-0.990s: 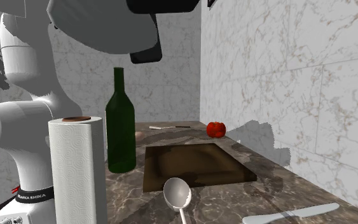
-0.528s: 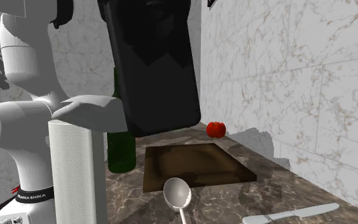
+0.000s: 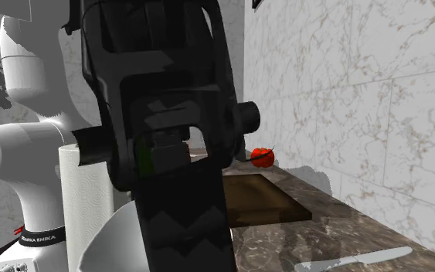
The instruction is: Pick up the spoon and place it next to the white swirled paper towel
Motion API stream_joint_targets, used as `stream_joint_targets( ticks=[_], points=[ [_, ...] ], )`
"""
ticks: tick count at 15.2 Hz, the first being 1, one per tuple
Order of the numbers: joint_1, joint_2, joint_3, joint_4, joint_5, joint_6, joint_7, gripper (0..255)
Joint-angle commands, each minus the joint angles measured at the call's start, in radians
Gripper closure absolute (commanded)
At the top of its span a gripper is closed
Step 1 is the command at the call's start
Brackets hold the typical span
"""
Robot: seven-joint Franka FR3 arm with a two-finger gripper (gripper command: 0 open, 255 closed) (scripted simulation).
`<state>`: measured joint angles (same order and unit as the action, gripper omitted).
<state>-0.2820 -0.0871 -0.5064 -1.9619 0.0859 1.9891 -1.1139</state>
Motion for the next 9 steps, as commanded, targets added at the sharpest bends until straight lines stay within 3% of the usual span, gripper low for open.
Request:
stream_joint_targets(
  ticks=[1, 9],
  points=[
    [0.000, 0.003, 0.000, -0.023, 0.003, 0.026, -0.003, 255],
    [0.000, 0.030, -0.005, -0.104, 0.023, 0.129, -0.026, 255]
  ],
)
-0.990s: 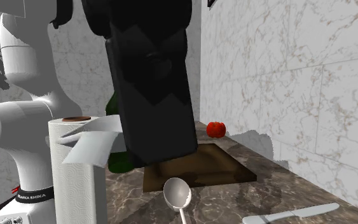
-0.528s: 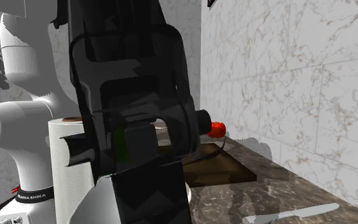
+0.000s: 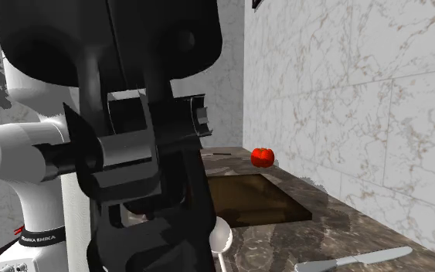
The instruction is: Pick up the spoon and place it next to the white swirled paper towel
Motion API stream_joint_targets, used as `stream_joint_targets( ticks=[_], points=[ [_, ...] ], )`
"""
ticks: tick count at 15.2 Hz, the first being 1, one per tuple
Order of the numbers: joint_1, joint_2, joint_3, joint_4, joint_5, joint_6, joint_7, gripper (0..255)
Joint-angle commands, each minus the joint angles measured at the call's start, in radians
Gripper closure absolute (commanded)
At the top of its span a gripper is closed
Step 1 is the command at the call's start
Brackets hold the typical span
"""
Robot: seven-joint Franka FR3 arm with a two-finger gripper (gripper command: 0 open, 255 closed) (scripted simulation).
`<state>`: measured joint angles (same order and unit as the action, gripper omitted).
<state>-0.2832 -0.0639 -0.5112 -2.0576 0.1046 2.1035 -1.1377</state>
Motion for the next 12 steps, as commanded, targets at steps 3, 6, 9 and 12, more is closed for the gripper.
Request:
stream_joint_targets(
  ticks=[3, 6, 9, 12],
  points=[
    [0.001, 0.021, -0.002, -0.035, 0.016, 0.053, -0.014, 255],
    [0.001, 0.037, -0.003, -0.060, 0.029, 0.091, -0.026, 255],
    [0.001, 0.055, -0.004, -0.083, 0.045, 0.129, -0.040, 255],
    [0.000, 0.076, -0.004, -0.104, 0.062, 0.166, -0.056, 255]
  ],
)
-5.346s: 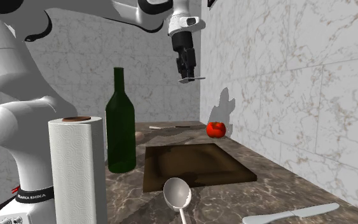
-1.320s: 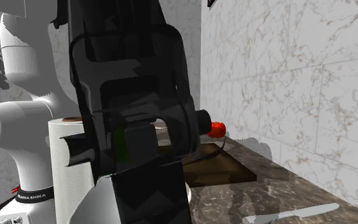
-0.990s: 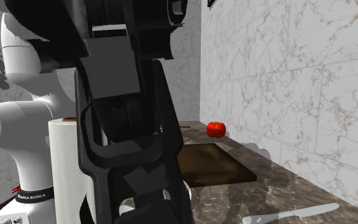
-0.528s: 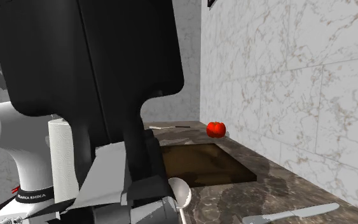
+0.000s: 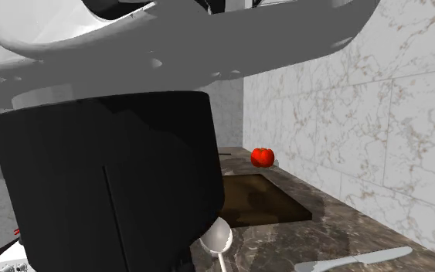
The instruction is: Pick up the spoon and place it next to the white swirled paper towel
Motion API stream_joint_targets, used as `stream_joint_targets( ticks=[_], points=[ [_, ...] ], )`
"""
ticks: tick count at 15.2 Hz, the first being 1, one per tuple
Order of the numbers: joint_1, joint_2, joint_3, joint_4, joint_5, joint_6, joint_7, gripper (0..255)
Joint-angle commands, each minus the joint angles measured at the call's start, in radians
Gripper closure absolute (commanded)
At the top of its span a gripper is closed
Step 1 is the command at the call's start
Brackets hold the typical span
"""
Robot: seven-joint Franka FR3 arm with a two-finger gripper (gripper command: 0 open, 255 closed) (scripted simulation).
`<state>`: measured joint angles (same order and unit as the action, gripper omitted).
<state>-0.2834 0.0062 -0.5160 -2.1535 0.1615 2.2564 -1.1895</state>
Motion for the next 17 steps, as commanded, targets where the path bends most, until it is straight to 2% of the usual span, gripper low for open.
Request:
stream_joint_targets(
  ticks=[1, 10, 17],
  points=[
    [0.000, 0.013, 0.000, -0.015, 0.012, 0.026, -0.010, 255],
    [-0.005, 0.089, 0.007, -0.063, 0.085, 0.133, -0.070, 255],
    [-0.005, 0.095, 0.008, -0.065, 0.091, 0.140, -0.075, 255]
  ],
)
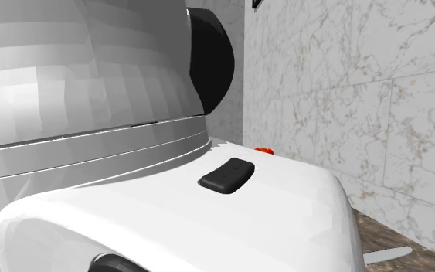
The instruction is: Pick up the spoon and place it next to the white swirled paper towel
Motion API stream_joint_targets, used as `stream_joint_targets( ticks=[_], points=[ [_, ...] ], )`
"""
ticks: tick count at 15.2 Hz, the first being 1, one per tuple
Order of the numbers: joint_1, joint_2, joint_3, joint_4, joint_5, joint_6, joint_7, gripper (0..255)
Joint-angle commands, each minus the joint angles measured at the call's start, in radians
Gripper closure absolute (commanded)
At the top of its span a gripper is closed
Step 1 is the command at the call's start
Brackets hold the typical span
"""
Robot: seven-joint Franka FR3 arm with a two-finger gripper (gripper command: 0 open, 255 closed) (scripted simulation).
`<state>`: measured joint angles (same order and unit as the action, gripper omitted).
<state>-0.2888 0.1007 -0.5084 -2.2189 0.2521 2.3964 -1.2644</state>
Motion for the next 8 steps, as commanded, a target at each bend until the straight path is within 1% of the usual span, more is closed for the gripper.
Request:
stream_joint_targets(
  ticks=[1, 2, 7, 8],
  points=[
    [0.000, 0.000, 0.000, 0.000, 0.000, 0.000, 0.000, 255],
    [0.000, 0.000, 0.000, 0.000, 0.000, 0.000, 0.000, 0],
    [0.000, 0.000, 0.000, 0.000, 0.000, 0.000, 0.000, 0],
    [0.002, -0.027, -0.005, 0.006, -0.025, -0.027, 0.017, 0]
  ],
)
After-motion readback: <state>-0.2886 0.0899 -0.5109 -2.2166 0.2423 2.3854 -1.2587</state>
